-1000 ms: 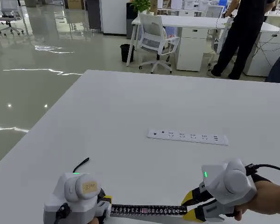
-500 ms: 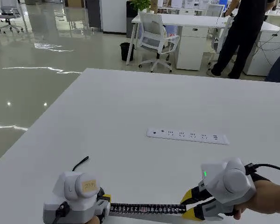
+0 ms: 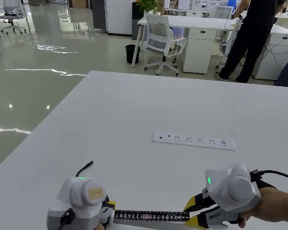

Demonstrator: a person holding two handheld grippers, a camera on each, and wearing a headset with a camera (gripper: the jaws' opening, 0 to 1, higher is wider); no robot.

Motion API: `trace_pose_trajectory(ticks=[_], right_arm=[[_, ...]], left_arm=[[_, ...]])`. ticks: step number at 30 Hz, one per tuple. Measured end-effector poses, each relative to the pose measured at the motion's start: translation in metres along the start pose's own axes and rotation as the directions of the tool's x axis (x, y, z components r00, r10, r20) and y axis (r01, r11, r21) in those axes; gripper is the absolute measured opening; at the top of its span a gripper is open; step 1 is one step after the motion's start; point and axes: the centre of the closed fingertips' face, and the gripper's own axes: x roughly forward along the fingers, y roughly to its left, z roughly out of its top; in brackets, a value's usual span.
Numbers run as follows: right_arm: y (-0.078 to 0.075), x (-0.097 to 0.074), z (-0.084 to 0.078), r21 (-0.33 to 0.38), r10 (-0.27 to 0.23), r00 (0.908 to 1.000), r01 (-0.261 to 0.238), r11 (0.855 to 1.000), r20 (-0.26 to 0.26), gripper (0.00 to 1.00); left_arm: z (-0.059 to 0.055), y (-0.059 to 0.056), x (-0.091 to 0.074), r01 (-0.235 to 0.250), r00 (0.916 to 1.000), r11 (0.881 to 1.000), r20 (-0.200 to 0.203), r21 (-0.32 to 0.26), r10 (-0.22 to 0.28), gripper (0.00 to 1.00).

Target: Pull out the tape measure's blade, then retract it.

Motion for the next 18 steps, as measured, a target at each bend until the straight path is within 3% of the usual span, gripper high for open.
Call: trace_pose_trajectory(ticks=[18], right_arm=[[0.001, 0.0055, 0.0046, -0.008, 0.005, 1.0, -0.005, 1.0, 0.003, 0.14]], left_arm=[[-0.0003, -0.0003, -0.0008, 0.004, 0.9999, 1.0, 0.011, 0.005, -0.004, 0.56]])
